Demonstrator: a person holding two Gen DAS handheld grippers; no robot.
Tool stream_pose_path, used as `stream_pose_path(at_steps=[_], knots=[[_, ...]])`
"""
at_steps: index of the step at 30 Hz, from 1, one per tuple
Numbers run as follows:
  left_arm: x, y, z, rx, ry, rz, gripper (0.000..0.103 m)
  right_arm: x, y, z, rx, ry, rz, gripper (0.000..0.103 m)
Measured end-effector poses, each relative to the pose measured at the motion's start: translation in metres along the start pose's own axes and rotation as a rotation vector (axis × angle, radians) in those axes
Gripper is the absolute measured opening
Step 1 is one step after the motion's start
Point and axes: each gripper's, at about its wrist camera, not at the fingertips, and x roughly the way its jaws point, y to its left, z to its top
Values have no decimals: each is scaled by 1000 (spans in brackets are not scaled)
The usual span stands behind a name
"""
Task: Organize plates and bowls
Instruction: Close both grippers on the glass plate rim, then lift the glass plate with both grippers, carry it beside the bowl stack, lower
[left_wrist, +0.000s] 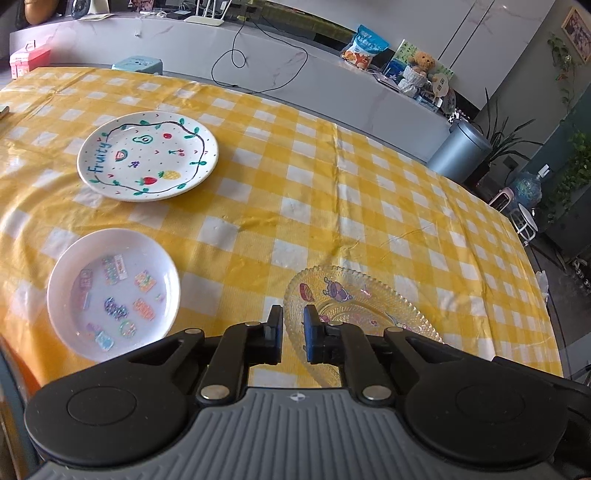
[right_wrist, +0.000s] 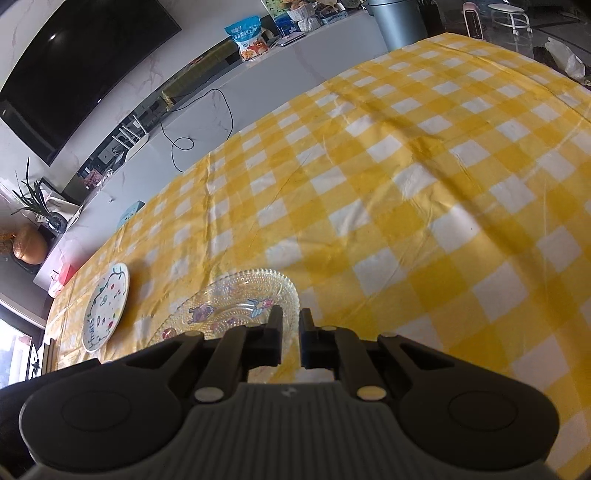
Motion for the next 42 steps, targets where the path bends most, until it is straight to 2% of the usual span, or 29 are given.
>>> stream_pose_path(at_steps=[15, 23, 28, 42], knots=[[-48, 13, -47, 24, 4, -1, 12, -45, 0, -43, -20, 43, 9, 6], [-59, 11, -72, 73, 4, 83, 12, -51, 2, -67, -48, 85, -26, 6], [-55, 16, -80, 53, 42, 116, 12, -50, 7, -77, -73, 98, -51, 6], [-54, 19, -84, 66, 57, 127, 12, -46, 22, -85, -171, 108, -125, 9]])
